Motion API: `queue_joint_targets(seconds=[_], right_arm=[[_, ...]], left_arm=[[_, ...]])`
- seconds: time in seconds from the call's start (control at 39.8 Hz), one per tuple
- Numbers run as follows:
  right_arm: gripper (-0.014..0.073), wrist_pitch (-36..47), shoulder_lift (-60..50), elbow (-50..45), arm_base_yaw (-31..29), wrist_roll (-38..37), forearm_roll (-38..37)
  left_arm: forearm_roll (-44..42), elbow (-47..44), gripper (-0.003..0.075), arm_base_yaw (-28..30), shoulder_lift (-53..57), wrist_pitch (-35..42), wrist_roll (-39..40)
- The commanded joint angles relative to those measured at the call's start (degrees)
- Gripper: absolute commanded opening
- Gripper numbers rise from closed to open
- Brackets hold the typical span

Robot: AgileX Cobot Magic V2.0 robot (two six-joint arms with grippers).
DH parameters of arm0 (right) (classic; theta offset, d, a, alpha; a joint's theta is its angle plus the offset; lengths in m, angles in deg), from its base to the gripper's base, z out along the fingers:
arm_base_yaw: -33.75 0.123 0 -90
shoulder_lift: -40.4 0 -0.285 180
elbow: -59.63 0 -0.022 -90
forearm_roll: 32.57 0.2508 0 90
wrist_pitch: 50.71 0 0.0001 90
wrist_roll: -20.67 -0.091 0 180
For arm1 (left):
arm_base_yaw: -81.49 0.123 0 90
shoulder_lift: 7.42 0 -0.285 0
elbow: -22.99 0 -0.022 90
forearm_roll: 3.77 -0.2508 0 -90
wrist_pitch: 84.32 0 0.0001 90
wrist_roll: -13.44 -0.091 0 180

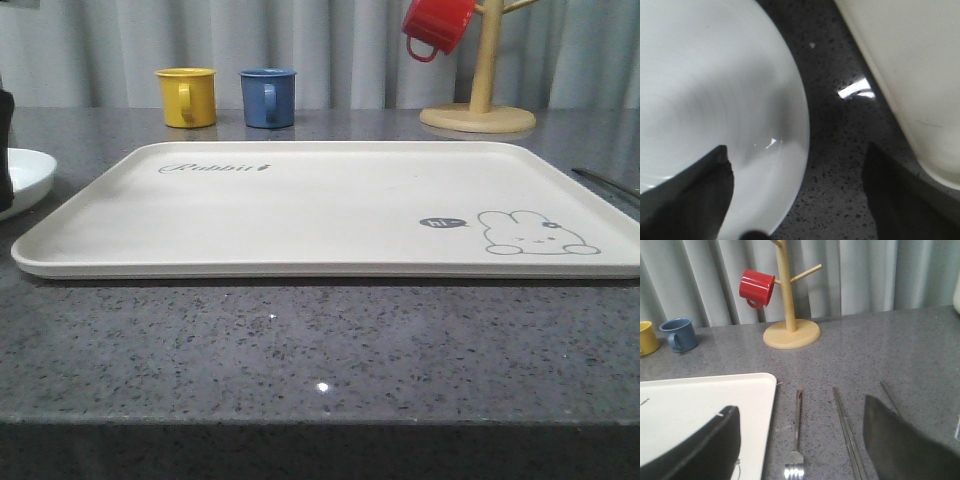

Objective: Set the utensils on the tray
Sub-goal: 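Lower the left gripper and grasp the white plate's rim, then lift the white plate with the left gripper onto the tray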

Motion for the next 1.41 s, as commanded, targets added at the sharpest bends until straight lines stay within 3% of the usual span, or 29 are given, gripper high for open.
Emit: queue_joint_targets(seconds=[0.0,0.25,0.45,0.8,1.08,1.23,1.38], right_arm=[[0.054,4.5,1.0,1.9,-0.4,0.3,-0.4],[0.054,4.5,1.0,1.9,-0.4,0.3,-0.4],[0.054,4.5,1.0,1.9,-0.4,0.3,-0.4],[0.054,4.5,1.0,1.9,-0.4,0.3,-0.4],[0.054,4.5,1.0,1.9,-0.4,0.3,-0.4],[0.054,4.5,1.0,1.9,-0.4,0.3,-0.4],[0.054,4.5,1.0,1.9,-0.4,0.3,-0.4]], left_arm=[[-0.4,2.0,0.0404,-0.5,-0.1,-0.3,0.0],[-0.3,2.0,0.0239,-0.5,-1.6,-0.6,0.0],[-0.4,2.1,-0.0018,-0.5,-1.6,-0.6,0.0],[-1.8,11.6,-0.0018,-3.5,0.2,-4.0,0.0],[-3.0,23.1,-0.0018,-18.1,0.1,-2.8,0.6],[-3.2,25.3,-0.0018,-27.1,-2.1,-2.2,1.8],[-2.8,25.3,-0.0018,-31.5,-5.3,-1.7,2.0]])
